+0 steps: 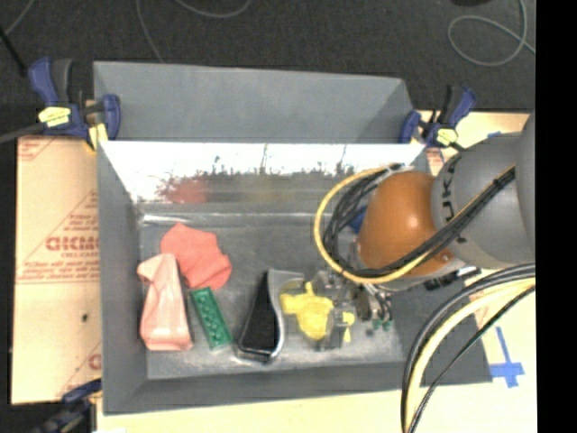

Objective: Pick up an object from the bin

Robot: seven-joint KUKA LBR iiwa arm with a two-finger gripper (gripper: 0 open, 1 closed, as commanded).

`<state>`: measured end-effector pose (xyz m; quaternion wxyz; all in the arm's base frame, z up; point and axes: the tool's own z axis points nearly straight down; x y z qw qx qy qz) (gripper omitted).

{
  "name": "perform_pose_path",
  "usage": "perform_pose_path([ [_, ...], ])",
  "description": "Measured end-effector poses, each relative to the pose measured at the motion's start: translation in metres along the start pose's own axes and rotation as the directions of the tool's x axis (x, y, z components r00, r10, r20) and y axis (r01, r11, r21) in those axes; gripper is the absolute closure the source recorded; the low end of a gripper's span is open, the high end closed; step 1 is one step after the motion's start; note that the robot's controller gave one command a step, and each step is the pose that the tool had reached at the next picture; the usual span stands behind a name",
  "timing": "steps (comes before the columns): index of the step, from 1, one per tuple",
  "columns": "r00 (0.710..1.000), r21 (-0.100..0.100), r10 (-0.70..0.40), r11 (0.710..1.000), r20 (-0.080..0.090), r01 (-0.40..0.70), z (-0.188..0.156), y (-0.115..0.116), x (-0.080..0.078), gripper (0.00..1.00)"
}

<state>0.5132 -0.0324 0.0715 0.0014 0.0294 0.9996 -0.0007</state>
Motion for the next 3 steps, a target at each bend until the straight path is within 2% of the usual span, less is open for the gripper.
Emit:
perform_pose_path([
  [1, 1.000, 0.000, 0.003, 1.000, 0.003, -0.003, -0.009, -0.003, -0.009, 1.00],
  [2, 0.999, -0.001, 0.026, 1.000, 0.021, -0.026, -0.002, -0.016, -0.011, 1.00],
  [3, 0.999, -0.001, 0.026, 1.000, 0.021, -0.026, -0.002, -0.016, -0.011, 1.00],
])
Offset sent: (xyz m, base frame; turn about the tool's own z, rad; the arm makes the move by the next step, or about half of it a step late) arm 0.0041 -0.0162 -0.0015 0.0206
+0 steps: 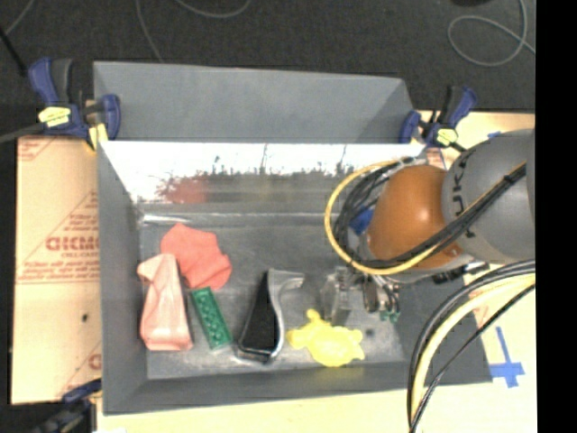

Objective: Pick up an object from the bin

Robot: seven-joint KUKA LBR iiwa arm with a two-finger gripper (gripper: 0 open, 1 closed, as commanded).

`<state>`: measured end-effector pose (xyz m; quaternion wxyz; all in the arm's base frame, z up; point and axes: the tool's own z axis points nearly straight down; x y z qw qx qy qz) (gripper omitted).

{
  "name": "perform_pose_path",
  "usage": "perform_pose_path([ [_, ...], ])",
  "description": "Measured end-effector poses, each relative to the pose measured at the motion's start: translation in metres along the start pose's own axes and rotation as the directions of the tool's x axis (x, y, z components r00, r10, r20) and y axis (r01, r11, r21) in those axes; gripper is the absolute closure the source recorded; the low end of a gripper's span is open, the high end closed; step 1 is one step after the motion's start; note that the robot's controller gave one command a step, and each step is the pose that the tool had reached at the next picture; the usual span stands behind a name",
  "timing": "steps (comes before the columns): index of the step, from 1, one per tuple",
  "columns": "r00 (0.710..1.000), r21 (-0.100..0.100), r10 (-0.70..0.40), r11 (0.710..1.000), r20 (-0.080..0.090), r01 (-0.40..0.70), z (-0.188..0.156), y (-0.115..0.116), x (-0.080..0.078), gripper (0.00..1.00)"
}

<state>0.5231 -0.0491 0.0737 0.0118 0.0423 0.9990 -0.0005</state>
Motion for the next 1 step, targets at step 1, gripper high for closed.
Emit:
perform_pose_path([
  [1, 0.999, 0.000, 0.040, 0.999, -0.018, -0.040, -0.0282, 0.0025, 0.0006, 1.00],
])
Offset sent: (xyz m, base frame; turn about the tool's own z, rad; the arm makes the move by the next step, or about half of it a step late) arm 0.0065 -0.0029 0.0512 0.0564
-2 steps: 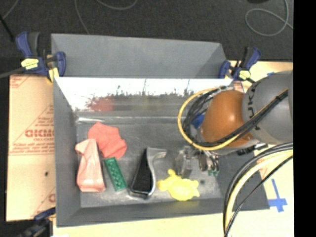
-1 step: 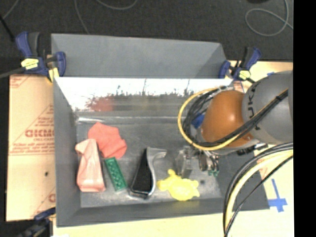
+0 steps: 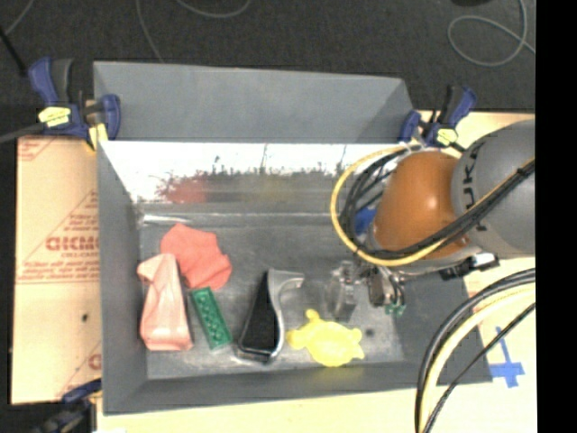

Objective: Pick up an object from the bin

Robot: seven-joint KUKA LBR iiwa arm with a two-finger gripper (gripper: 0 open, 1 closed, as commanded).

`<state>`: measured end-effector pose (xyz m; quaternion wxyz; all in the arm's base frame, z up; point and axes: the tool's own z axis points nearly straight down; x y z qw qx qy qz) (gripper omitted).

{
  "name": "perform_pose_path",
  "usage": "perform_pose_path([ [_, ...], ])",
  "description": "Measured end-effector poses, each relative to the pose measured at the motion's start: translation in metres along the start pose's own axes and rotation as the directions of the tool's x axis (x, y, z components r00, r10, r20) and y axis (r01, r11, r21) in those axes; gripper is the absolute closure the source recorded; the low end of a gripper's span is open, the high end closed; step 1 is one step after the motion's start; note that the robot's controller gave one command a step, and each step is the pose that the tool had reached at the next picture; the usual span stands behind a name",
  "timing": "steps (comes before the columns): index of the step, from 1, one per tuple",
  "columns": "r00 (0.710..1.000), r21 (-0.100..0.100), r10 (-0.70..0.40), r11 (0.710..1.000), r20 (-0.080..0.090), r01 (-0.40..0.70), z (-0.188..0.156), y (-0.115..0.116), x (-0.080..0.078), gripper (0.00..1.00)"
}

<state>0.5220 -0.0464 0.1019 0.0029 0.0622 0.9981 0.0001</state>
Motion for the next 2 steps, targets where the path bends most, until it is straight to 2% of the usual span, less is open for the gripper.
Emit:
perform_pose_path([
  [1, 1.000, -0.001, 0.017, 1.000, 0.021, -0.017, -0.0233, -0.0051, -0.0092, 0.00],
  [2, 1.000, -0.001, 0.017, 1.000, 0.021, -0.017, -0.0234, -0.0050, -0.0093, 0.00],
])
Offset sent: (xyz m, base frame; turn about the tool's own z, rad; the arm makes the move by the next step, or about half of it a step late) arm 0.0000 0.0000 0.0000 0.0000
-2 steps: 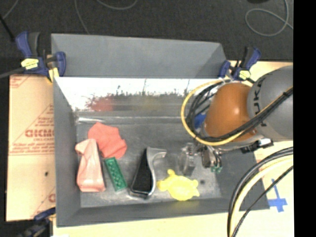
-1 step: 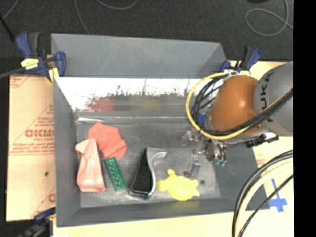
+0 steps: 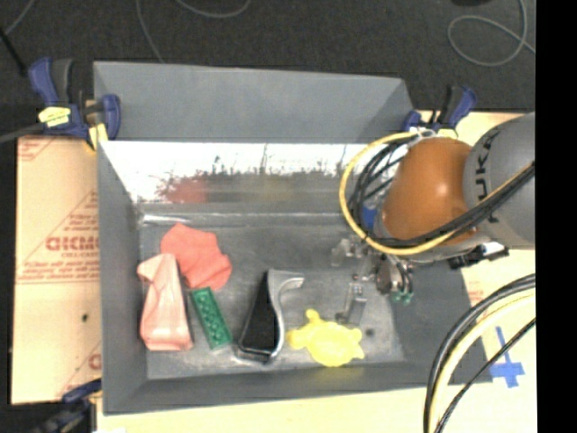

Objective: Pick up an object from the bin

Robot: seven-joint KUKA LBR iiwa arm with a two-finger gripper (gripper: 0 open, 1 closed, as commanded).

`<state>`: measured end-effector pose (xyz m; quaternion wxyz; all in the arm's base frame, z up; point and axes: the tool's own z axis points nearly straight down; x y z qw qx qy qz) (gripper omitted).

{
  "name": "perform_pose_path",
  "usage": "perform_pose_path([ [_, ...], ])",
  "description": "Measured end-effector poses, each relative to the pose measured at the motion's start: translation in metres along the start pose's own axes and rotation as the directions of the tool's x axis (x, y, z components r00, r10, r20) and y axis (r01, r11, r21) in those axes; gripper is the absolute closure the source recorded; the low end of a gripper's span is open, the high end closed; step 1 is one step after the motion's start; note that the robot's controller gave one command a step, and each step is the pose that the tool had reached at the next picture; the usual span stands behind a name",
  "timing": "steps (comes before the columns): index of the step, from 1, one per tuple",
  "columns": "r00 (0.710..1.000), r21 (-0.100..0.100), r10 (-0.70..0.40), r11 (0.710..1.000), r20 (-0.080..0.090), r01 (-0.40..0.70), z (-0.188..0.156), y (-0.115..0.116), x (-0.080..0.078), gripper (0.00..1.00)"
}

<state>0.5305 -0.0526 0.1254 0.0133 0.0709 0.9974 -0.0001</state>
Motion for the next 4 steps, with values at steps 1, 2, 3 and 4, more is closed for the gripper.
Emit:
perform_pose_path([
  [1, 1.000, 0.000, -0.030, 1.000, 0.005, 0.030, 0.017, -0.009, 0.015, 0.00],
  [2, 0.998, 0.001, -0.055, 0.998, -0.002, 0.055, 0.021, -0.010, 0.040, 0.00],
  [3, 1.000, 0.000, -0.022, 1.000, 0.006, 0.022, 0.031, -0.011, 0.057, 0.00],
  [4, 1.000, 0.000, 0.013, 1.000, -0.001, -0.013, 0.042, 0.002, 0.057, 0.00],
])
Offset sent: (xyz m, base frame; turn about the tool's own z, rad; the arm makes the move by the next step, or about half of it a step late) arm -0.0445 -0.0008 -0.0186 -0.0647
